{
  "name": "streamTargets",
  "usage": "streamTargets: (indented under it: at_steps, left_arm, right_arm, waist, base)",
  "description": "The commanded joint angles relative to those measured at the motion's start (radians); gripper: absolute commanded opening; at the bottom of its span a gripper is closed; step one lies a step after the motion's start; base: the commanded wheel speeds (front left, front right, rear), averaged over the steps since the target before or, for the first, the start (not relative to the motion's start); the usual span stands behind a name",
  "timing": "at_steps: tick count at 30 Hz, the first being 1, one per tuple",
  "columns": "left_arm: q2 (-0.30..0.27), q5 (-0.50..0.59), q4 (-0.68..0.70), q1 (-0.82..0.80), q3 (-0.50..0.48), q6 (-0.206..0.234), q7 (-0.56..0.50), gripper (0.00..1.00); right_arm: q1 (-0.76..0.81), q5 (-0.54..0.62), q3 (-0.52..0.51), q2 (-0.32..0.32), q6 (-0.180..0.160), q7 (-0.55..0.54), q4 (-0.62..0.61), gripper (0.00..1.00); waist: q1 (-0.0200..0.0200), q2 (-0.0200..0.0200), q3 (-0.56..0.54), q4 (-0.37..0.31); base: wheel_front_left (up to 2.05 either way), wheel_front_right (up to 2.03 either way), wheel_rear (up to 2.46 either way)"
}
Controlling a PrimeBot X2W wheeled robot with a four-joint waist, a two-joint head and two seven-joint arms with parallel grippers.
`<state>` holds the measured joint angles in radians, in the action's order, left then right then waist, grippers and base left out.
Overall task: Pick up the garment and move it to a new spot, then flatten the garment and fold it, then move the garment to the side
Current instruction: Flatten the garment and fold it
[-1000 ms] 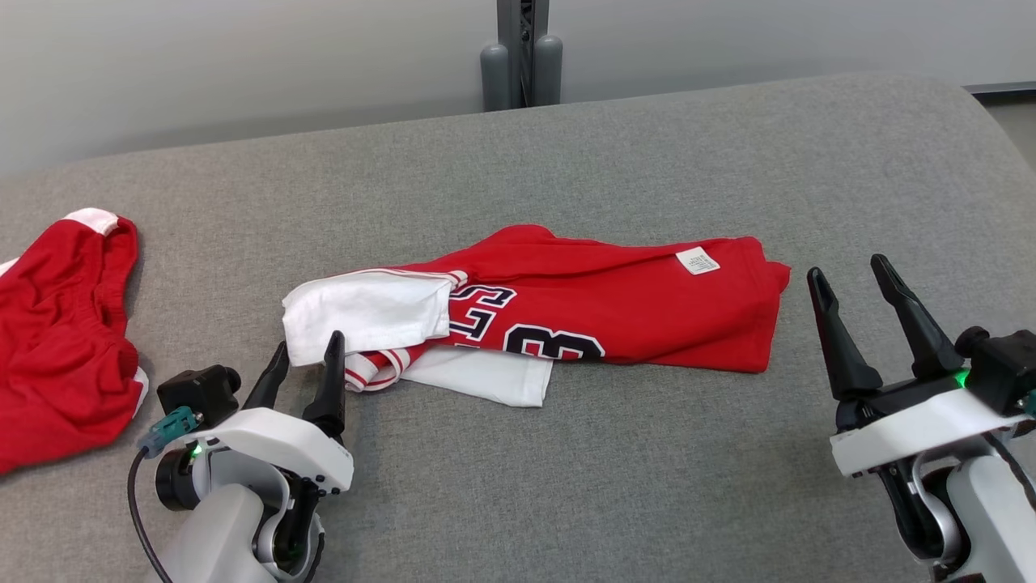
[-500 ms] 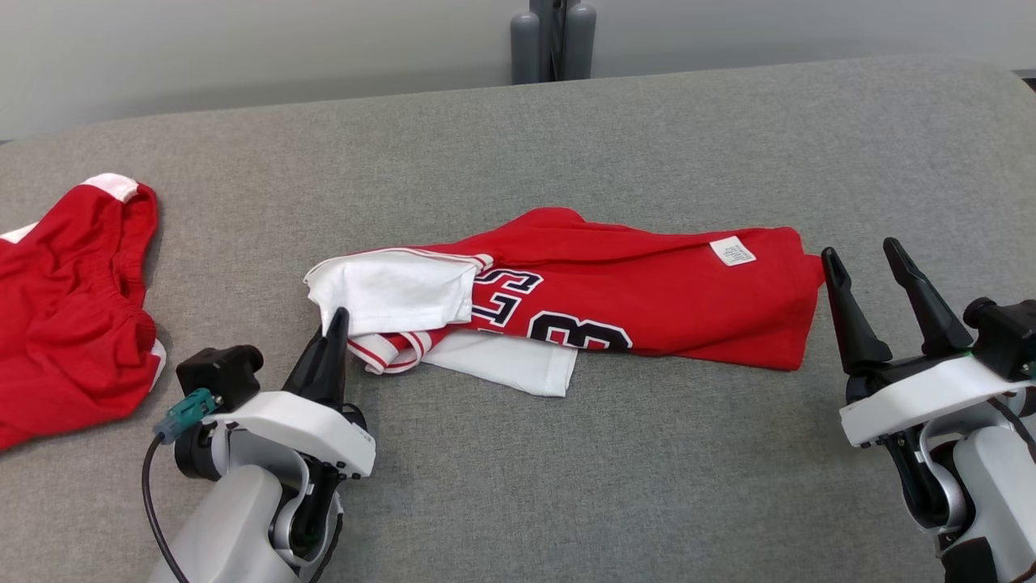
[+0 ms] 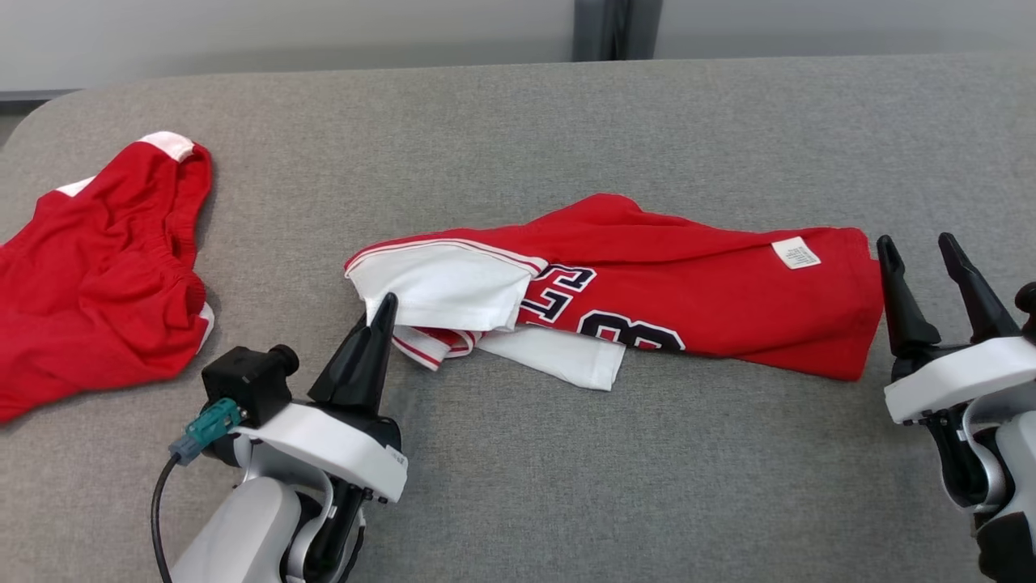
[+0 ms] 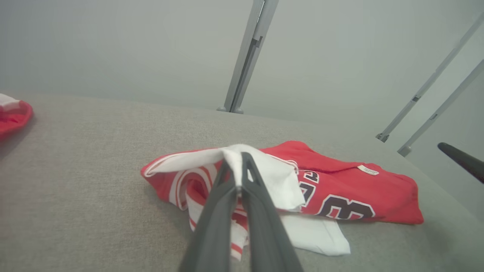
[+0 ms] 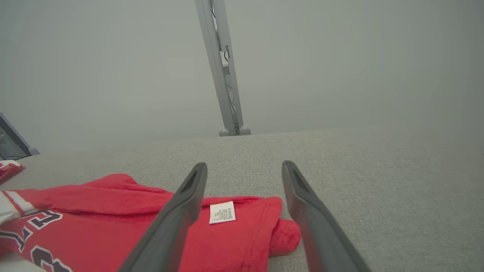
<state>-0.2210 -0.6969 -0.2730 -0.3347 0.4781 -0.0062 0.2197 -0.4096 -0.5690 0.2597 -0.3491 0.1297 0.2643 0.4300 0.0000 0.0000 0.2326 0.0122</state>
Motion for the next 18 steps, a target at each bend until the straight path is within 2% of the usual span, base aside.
streamTargets:
  at_steps: [1, 10, 11, 18]
  left_arm:
    - [-0.020, 0.011, 0.043, 0.025, 0.006, 0.013, -0.011, 0.00]
    - [-0.052, 0.033, 0.200, 0.081, 0.036, 0.055, -0.069, 0.00]
    - [-0.060, 0.040, 0.224, 0.074, 0.041, 0.063, -0.082, 0.00]
    - [-0.055, 0.046, 0.245, 0.058, 0.052, 0.070, -0.091, 0.00]
  right_arm:
    - [-0.017, -0.019, -0.012, -0.010, 0.002, 0.000, 0.026, 1.00]
    - [-0.121, -0.160, 0.041, -0.043, 0.002, 0.000, 0.223, 1.00]
    - [-0.183, -0.213, 0.085, -0.062, 0.002, -0.008, 0.297, 1.00]
    - [-0.296, -0.326, 0.163, -0.090, 0.002, -0.073, 0.432, 1.00]
  waist:
    - [0.0000, 0.0000, 0.009, 0.019]
    - [0.0000, 0.0000, 0.049, 0.076]
    - [0.0000, 0.0000, 0.072, 0.091]
    - [0.0000, 0.0000, 0.103, 0.120]
  base:
    - [0.00, 0.00, 0.00]
    - [0.00, 0.00, 0.00]
    - [0.00, 0.00, 0.00]
    - [0.00, 0.00, 0.00]
